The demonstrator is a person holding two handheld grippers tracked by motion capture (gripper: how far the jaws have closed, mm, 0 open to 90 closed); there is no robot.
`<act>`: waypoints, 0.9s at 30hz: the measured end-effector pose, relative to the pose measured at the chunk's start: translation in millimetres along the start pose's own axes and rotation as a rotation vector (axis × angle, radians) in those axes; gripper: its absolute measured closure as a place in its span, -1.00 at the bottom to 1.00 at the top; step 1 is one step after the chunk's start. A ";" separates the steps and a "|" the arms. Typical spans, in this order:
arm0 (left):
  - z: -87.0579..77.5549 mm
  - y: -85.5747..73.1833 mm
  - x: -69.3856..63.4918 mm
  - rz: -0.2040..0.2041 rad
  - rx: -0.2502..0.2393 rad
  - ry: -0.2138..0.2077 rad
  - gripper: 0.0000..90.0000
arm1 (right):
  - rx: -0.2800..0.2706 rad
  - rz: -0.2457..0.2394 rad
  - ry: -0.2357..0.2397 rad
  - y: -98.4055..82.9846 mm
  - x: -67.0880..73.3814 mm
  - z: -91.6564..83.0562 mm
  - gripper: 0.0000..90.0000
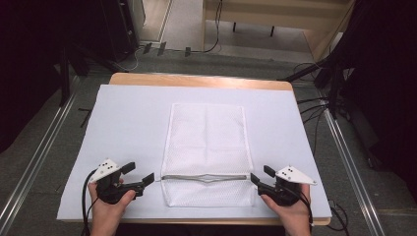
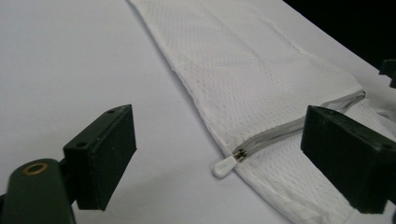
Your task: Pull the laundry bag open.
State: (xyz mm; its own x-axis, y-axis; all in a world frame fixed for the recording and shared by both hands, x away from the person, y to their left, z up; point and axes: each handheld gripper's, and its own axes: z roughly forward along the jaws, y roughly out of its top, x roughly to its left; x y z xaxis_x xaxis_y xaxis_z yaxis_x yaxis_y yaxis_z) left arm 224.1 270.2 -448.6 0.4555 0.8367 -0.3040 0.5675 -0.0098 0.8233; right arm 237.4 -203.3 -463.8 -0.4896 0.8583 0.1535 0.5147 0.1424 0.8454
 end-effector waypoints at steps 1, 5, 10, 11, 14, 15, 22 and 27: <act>-0.7 0.2 2.4 0.001 -0.004 0.002 -0.83 | -0.009 0.007 0.007 0.9 -2.9 -1.4 -0.21; -5.7 1.1 11.1 -0.003 -0.014 -0.039 -1.00 | -0.028 0.036 0.020 4.1 -16.5 -9.9 -0.40; -12.5 3.4 17.0 -0.015 -0.048 -0.040 -1.00 | -0.026 0.071 0.018 4.6 -34.6 -16.9 -0.55; -15.2 3.9 21.1 -0.011 -0.050 -0.035 -1.00 | -0.019 0.073 -0.001 3.6 -43.5 -19.5 -0.62; -17.5 4.0 27.0 -0.008 -0.047 -0.004 -1.00 | -0.024 0.074 -0.022 1.7 -55.0 -23.9 -0.66; -18.6 4.2 29.2 -0.008 -0.049 0.005 -1.00 | -0.025 0.076 -0.030 1.0 -58.9 -25.6 -0.66; -31.1 3.9 45.4 -0.015 -0.081 0.029 -1.00 | -0.043 0.119 -0.106 -5.3 -83.8 -37.1 -0.67; -37.0 3.1 54.2 -0.005 -0.088 0.048 -1.00 | -0.046 0.136 -0.134 -10.2 -95.6 -42.4 -0.68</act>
State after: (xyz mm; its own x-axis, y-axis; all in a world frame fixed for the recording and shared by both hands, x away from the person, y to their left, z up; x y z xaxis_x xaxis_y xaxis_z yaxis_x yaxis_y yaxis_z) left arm 225.2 335.8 -444.8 0.4184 0.8619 -0.2865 0.5061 0.0407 0.8615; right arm 249.1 -307.7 -465.4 -0.3182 0.9265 0.2006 0.5353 0.0010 0.8447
